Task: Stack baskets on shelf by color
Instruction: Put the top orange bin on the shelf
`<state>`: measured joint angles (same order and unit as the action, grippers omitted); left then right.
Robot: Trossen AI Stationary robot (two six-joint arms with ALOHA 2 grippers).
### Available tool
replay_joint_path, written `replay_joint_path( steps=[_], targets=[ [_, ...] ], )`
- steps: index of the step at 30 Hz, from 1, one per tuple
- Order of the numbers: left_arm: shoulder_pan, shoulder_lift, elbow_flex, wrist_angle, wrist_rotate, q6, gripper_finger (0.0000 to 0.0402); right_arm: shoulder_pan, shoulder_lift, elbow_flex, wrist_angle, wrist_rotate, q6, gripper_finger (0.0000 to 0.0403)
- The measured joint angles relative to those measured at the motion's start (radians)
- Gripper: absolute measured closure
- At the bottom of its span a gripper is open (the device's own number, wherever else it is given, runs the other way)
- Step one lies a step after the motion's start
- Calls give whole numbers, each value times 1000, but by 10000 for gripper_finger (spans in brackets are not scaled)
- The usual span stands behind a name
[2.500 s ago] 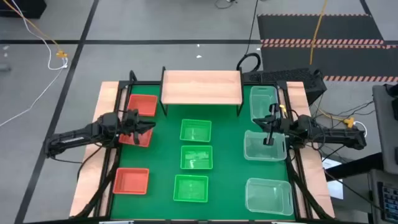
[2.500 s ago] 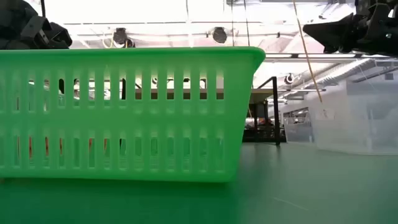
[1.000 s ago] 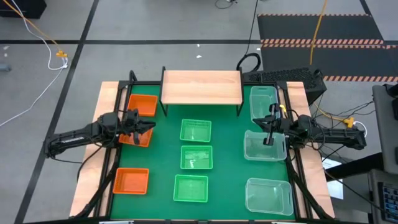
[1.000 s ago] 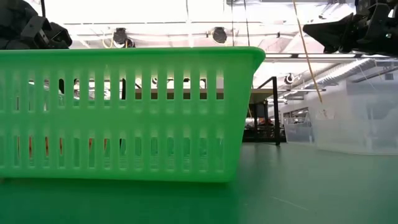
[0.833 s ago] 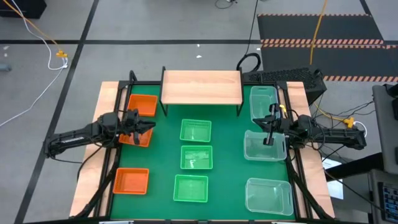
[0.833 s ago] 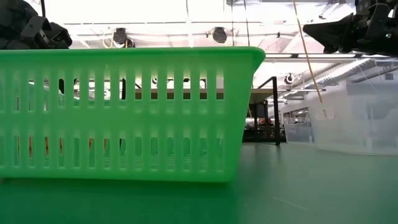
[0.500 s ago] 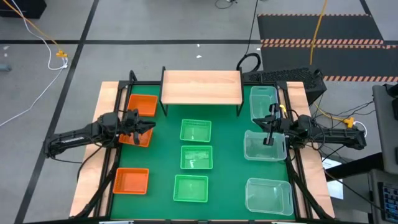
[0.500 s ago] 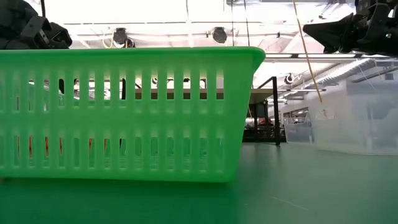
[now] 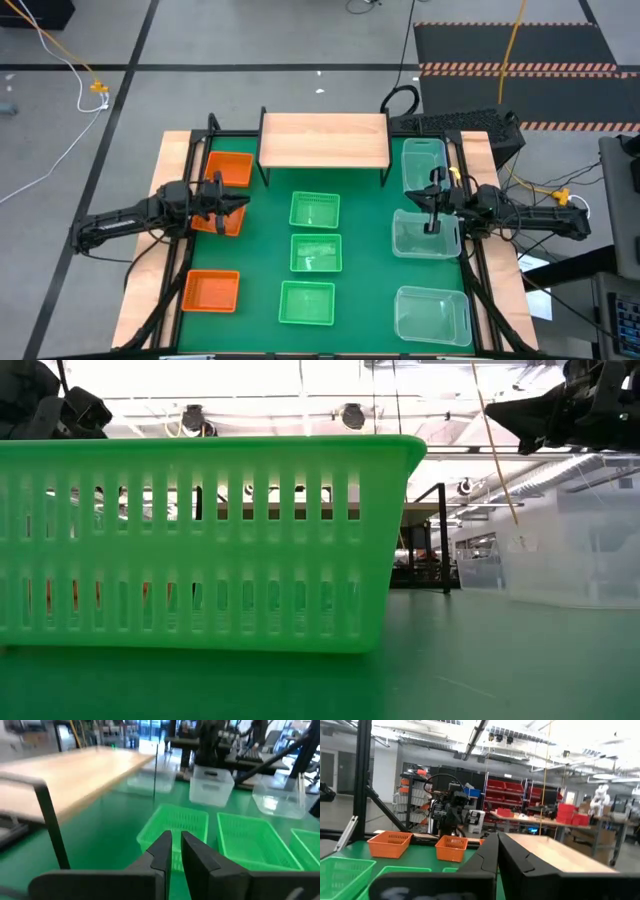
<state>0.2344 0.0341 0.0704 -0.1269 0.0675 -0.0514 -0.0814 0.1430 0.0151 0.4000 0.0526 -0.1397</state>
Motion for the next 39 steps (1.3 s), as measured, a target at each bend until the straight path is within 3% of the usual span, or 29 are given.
replay_joint_path(
  steps=[3,7,15,17,20,24,29,34,39],
  targets=[
    [1,0,0,112,-74,68,360,0,25,0,13,52,4,403],
    [1,0,1,231,-124,20,360,-1,53,0,28,159,68,403],
    [2,1,1,314,-121,-176,360,16,123,0,27,100,159,383],
    [12,17,34,247,-129,-245,360,25,138,0,36,100,166,372],
    [40,90,128,5,-184,-320,360,34,156,0,75,100,165,354],
    [74,264,291,-254,-309,-363,359,34,177,0,169,100,186,332],
    [112,521,499,-481,-360,-324,352,34,199,0,238,103,205,311],
    [144,750,631,-644,-355,-288,301,34,219,0,271,104,206,299],
    [158,898,669,-767,-354,-166,241,34,237,0,274,104,159,296]
  ],
)
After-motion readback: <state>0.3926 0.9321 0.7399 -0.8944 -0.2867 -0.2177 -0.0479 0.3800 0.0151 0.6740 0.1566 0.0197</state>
